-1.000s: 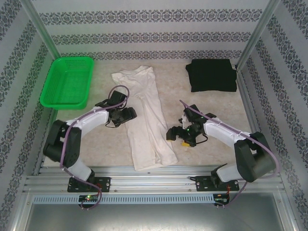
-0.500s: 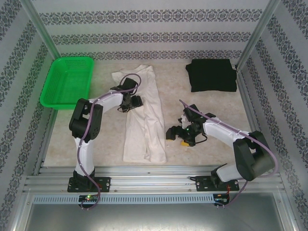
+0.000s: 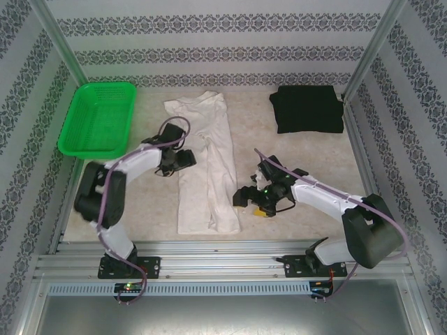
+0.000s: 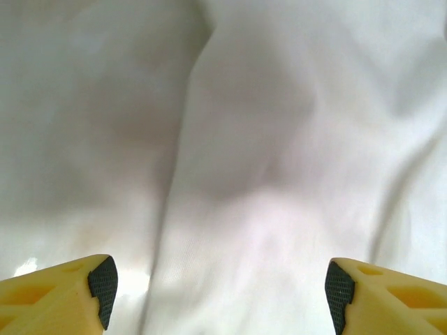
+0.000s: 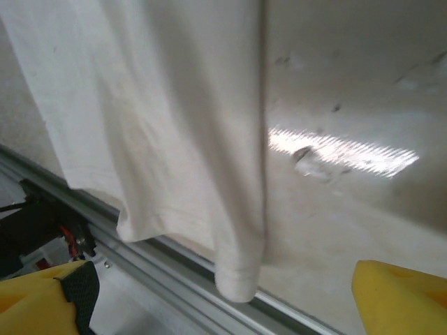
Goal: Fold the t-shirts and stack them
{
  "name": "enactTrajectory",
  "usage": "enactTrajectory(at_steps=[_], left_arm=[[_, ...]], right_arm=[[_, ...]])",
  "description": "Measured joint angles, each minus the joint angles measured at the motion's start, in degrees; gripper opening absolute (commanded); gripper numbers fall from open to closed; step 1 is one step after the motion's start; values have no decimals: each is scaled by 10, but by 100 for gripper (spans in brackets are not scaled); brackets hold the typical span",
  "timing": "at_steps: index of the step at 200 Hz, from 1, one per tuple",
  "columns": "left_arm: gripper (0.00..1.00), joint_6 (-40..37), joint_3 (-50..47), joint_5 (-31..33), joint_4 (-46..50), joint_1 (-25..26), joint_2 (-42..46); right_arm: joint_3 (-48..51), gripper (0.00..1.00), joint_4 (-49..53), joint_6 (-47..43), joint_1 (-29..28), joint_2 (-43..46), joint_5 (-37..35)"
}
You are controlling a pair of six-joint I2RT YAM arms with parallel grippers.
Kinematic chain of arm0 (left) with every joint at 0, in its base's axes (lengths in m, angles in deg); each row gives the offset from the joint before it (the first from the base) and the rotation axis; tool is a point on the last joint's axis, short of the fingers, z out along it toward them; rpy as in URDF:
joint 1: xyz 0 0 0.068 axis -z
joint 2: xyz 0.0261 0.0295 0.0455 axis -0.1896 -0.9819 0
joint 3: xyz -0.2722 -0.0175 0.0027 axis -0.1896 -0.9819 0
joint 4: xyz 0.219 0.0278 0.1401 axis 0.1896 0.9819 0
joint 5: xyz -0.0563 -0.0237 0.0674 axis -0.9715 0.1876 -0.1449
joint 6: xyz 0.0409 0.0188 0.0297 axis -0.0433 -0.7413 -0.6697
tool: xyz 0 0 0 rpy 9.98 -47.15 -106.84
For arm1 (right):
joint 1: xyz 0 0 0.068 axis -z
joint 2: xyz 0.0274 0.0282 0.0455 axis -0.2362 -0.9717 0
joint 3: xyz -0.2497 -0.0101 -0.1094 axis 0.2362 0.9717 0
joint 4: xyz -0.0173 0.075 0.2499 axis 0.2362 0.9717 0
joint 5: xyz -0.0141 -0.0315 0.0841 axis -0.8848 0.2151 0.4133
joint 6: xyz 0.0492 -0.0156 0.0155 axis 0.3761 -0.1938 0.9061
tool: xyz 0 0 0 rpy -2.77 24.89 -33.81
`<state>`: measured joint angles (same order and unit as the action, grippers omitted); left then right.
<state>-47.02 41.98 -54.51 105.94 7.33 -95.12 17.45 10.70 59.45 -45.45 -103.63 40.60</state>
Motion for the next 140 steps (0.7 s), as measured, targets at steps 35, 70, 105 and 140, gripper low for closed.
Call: enactTrajectory(at_steps=[35, 70, 105, 140], left_arm=[[78, 54, -152, -5, 4, 16, 223], [73, 133, -267, -7, 29, 114, 331], [69, 208, -328, -10, 24, 195, 363], [67, 251, -373, -12, -15, 218, 363]], right_arm=[[33, 91, -5, 34, -31, 31, 6], [64, 86, -21, 60, -61, 41, 8], [71, 80, -42, 94, -93, 41, 4], [95, 74, -92, 148, -128, 41, -15]])
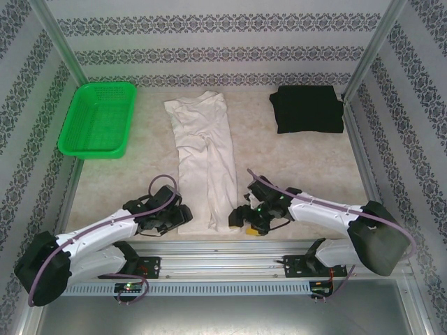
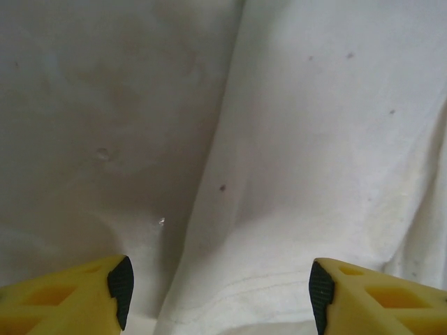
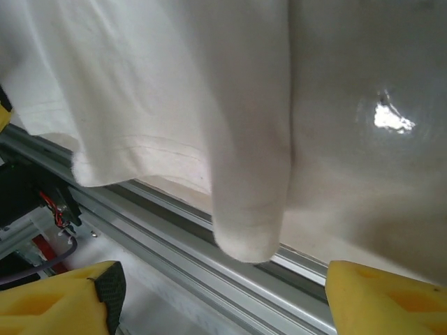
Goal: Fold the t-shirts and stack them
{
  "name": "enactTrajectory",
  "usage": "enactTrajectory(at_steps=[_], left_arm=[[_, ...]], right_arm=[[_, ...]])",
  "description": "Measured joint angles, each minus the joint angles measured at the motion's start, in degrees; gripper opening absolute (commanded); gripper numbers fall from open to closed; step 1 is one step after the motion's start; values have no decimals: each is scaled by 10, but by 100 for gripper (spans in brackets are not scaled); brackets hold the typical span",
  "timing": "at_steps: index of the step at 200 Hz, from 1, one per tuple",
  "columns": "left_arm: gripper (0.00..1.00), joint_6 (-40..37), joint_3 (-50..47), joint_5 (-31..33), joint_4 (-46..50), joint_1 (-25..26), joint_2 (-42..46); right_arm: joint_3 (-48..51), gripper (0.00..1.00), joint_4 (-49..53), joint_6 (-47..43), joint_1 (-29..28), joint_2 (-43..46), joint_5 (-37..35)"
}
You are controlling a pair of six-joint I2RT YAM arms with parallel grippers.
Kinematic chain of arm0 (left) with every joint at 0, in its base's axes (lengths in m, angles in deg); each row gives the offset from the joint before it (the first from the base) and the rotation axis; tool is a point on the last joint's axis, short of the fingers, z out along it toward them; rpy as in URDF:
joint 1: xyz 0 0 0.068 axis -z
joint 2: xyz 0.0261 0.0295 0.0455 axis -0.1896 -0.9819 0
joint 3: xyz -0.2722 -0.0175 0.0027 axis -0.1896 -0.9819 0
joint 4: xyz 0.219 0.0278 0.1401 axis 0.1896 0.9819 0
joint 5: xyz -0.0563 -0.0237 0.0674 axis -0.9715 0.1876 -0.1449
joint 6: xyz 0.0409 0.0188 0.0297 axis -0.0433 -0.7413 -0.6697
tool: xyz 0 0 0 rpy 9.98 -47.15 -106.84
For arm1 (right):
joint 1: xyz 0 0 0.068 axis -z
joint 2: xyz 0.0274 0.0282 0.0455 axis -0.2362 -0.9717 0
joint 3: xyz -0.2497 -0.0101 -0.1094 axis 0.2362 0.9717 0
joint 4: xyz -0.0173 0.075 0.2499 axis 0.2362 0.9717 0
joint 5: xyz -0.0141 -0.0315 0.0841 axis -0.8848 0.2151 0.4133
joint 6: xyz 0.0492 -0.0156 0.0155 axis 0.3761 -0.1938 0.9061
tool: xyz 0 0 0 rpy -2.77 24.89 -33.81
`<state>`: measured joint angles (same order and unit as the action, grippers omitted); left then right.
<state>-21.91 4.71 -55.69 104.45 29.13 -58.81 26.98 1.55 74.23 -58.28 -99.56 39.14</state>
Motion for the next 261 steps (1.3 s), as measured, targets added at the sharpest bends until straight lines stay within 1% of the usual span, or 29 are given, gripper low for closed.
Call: enactTrajectory(at_steps=[18, 45, 53, 82, 122, 162, 203, 217, 227, 243, 251, 261], left_arm=[[66, 16, -20, 3, -24, 1, 1], [65, 31, -30, 11, -35, 5, 14], [64, 35, -33, 13, -38, 7, 17], [62, 47, -46, 20, -47, 11, 26], [61, 57, -51, 33, -52, 21, 31], [52, 61, -46, 47, -47, 33, 19], [38, 68, -44, 61, -35, 43, 17], [38, 70, -44, 61, -35, 45, 22], [37, 71, -45, 56, -49, 47, 24], [35, 76, -46, 30, -99, 56, 19], [33, 78, -46, 20, -118, 58, 18], [28, 80, -45, 12, -135, 60, 17]], right_arm=[[9, 72, -16, 23, -13, -8, -14], [10, 68, -45, 45, -22, -28, -32], [10, 67, -51, 51, -24, -32, -38], [9, 64, -51, 66, -25, -33, -46], [5, 57, -45, 74, -29, -39, -56], [-12, 51, -25, 74, -29, -59, -58], [-31, 41, 2, 72, -29, -80, -59], [-34, 38, 9, 71, -29, -84, -61], [-36, 36, 12, 70, -29, -85, -63], [-39, 34, 19, 68, -29, -89, -64], [-41, 33, 21, 68, -29, -91, -65], [-45, 31, 26, 67, -29, -94, -65]])
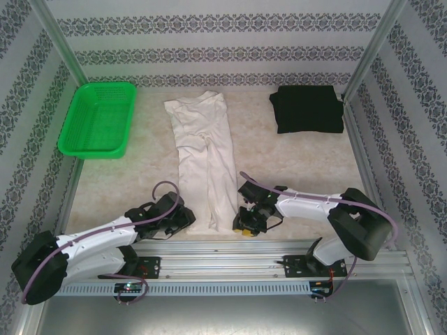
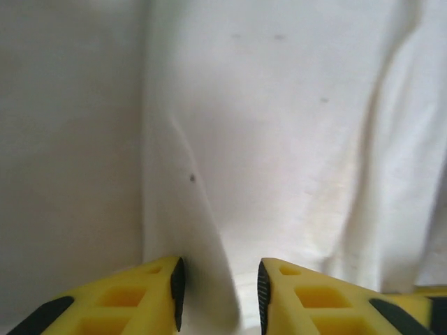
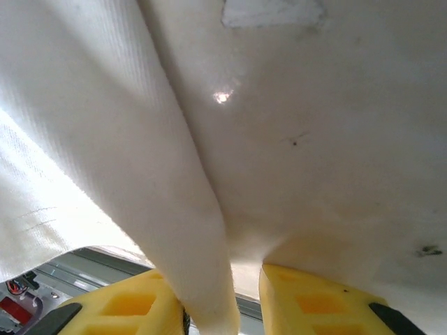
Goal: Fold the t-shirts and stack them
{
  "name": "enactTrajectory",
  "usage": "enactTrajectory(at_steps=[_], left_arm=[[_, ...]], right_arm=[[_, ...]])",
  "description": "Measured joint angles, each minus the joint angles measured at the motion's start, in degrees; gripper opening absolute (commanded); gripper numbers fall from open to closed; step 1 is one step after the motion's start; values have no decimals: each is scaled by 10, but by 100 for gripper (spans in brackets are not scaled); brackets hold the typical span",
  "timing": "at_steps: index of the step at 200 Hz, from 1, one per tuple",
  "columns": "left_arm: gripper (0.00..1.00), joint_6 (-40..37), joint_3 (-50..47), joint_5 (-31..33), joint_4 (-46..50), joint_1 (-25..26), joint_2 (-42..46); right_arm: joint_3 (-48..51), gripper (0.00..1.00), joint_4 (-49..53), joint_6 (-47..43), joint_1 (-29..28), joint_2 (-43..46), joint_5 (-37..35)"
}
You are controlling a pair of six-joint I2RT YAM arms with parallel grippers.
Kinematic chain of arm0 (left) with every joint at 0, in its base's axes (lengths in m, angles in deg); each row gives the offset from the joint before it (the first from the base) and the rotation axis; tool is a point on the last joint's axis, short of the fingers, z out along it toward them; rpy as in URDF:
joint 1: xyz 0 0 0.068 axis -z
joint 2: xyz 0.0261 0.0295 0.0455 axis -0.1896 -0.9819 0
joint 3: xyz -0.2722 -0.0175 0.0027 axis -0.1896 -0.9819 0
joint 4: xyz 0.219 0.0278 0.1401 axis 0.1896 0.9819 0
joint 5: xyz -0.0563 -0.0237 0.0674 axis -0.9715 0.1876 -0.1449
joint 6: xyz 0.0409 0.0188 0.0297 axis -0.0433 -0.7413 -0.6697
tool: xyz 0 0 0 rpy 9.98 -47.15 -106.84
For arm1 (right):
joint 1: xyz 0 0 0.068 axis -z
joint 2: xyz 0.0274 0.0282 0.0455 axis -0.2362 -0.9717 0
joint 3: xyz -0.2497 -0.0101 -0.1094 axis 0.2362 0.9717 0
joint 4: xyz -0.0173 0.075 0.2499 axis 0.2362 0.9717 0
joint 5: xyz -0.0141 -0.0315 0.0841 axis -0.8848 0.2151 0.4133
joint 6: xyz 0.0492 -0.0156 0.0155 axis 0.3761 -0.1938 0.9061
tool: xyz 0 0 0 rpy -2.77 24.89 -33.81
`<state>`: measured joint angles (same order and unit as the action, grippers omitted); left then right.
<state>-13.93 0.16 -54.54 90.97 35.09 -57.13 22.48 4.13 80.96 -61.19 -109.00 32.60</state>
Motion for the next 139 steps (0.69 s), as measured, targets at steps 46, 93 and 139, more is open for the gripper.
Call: enactTrajectory(at_steps=[46, 93, 139], left_arm=[[7, 5, 0, -17, 2, 4, 30], [0, 16, -29, -9, 61, 4, 161], [0, 18, -29, 8, 115, 4, 209]], right_arm=[[-14, 13, 26, -14, 0, -12, -8], [-23, 0, -28, -24, 0, -14, -16], [-55, 0, -20, -30, 0, -9, -16]])
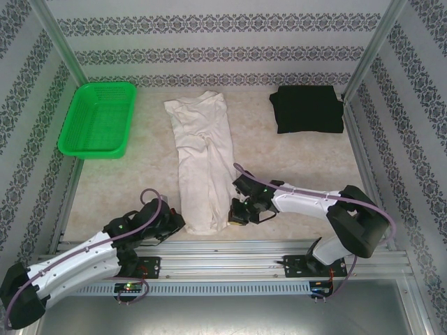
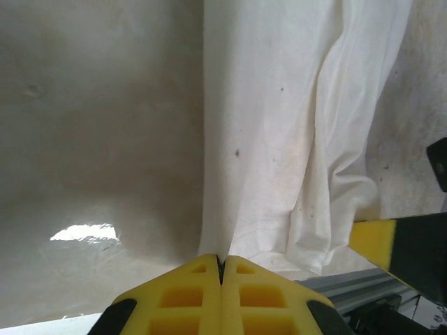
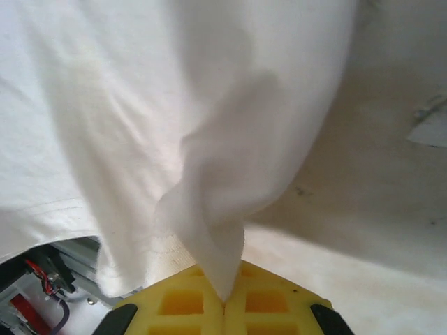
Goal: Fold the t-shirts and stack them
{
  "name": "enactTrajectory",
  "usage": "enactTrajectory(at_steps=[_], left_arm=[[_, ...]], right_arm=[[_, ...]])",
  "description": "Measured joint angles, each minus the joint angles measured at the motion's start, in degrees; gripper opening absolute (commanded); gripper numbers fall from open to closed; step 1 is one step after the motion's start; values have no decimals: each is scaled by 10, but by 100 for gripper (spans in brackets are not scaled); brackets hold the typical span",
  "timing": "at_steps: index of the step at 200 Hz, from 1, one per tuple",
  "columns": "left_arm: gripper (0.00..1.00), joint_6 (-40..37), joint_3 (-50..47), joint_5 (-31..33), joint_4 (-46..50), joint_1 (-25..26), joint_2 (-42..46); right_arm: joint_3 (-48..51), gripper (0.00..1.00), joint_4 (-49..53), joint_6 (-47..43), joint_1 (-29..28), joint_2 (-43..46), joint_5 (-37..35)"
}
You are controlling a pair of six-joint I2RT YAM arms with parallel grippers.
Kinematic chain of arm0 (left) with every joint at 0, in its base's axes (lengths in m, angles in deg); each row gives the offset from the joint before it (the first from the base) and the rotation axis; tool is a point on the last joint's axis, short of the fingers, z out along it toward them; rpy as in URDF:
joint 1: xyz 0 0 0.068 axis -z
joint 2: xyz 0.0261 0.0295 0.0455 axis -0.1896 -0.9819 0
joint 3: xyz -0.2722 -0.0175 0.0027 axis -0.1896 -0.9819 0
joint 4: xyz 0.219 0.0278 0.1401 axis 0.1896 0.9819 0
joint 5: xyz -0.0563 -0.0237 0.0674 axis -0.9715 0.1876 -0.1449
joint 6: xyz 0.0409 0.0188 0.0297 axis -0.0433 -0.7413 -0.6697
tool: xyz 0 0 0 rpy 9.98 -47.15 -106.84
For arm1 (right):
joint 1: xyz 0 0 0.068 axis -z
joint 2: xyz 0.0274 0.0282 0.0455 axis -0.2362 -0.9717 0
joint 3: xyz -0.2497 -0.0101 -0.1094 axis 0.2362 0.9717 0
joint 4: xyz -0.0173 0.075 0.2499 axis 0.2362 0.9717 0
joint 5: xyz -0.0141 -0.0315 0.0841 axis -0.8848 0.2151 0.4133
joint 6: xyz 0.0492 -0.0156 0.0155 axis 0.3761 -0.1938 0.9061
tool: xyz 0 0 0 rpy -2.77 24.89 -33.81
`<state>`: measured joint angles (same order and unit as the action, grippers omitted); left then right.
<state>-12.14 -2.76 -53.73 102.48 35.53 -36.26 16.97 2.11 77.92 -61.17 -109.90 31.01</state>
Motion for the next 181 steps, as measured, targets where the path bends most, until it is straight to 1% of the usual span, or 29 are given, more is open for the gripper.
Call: enactTrajectory(at_steps=[17, 40, 59, 76, 101, 124, 160, 181], left_arm=[[0, 0, 11, 9, 24, 0, 11], [0, 0, 38, 26, 54, 0, 36], [0, 0, 59, 35, 61, 0, 47], [0, 0, 68, 37, 61, 0, 49], [0, 0, 76, 45, 72, 0, 49], [0, 0, 105, 60, 89, 0, 48], [0, 0, 167, 92, 110, -1, 37], [0, 0, 200, 111, 126, -11, 28]], right_arm=[[-9, 0, 23, 0, 0, 24, 0], [-26, 0, 75, -2, 0, 80, -5], [-43, 0, 103, -2, 0, 121, -5], [-54, 0, 118, -2, 0, 139, -4], [-73, 0, 144, -5, 1, 139, -4], [-99, 0, 167, -15, 11, 136, -3], [-184, 0, 204, -56, 60, 103, 8], [-244, 0, 224, -85, 89, 72, 17]])
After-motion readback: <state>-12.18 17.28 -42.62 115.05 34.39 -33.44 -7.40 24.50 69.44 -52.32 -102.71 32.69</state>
